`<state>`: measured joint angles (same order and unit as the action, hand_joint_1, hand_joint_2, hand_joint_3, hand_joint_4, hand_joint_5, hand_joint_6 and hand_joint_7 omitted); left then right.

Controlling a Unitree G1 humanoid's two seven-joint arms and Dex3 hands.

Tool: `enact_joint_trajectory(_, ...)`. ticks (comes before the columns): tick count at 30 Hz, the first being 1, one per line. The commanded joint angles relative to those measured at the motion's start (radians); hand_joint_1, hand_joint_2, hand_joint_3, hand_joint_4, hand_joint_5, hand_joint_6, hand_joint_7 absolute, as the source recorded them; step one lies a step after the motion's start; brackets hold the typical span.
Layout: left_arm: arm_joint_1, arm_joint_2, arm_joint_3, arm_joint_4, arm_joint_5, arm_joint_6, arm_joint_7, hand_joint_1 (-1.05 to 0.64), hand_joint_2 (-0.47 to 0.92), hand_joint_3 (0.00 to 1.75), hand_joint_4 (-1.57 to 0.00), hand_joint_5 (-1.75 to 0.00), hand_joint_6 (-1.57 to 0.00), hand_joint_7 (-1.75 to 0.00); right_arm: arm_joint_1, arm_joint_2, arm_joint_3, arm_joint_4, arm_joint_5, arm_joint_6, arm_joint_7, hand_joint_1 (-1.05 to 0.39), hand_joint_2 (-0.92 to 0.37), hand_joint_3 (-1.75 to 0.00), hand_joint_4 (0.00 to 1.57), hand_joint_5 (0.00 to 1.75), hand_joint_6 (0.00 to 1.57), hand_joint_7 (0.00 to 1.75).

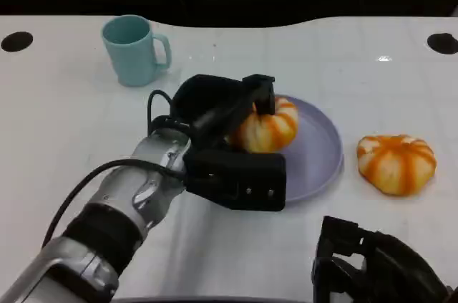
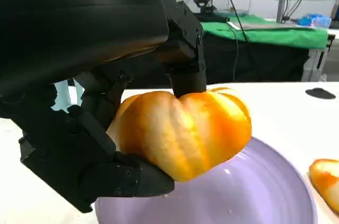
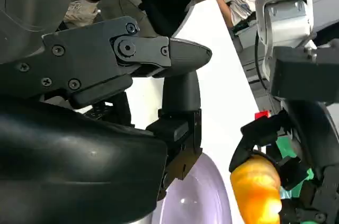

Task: Grasp the bread from the table and place it into the plate.

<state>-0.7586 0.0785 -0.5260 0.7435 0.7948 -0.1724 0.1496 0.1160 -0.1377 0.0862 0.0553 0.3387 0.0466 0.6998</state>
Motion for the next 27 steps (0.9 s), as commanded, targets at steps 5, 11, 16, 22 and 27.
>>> enact_joint_trajectory(5, -0.076, -0.010, -0.008, 0.125, -0.043, -0.050, -0.046, -0.38, 0.90, 0.31, -0.65, -1.30, -0.74, -0.45, 0.006, -0.004, 0.009, -0.018, -0.003, 0.008, -0.015, -0.49, -0.92, -0.43, 0.59, 1.75, 0.45, 1.65)
enact_joint_trajectory(11, -0.112, -0.003, -0.039, 0.154, -0.035, -0.022, -0.137, -0.57, 0.92, 0.25, -0.38, -0.67, -0.41, -0.04, 0.001, -0.002, 0.015, -0.014, 0.002, 0.010, -0.017, -0.50, -0.92, -0.41, 0.59, 1.75, 0.45, 1.65)
enact_joint_trajectory(16, -0.133, 0.015, -0.059, 0.142, -0.029, 0.001, -0.224, -0.75, 0.92, 0.24, -0.26, -0.38, -0.21, 0.00, -0.002, 0.001, 0.020, -0.015, 0.001, 0.011, -0.022, -0.49, -0.92, -0.40, 0.59, 1.75, 0.45, 1.65)
enact_joint_trajectory(22, -0.130, 0.037, -0.056, 0.100, -0.049, 0.014, -0.294, -0.86, 0.92, 0.24, -0.19, -0.33, -0.18, 0.00, -0.001, -0.001, 0.019, -0.018, 0.006, 0.014, -0.020, -0.49, -0.92, -0.40, 0.58, 1.75, 0.45, 1.64)
enact_joint_trajectory(27, -0.110, 0.050, -0.058, 0.058, -0.050, 0.025, -0.304, -0.87, 0.92, 0.23, -0.20, -0.33, -0.19, -0.01, 0.000, -0.001, 0.016, -0.011, 0.002, -0.006, -0.018, -0.48, -0.92, -0.41, 0.59, 1.75, 0.46, 1.64)
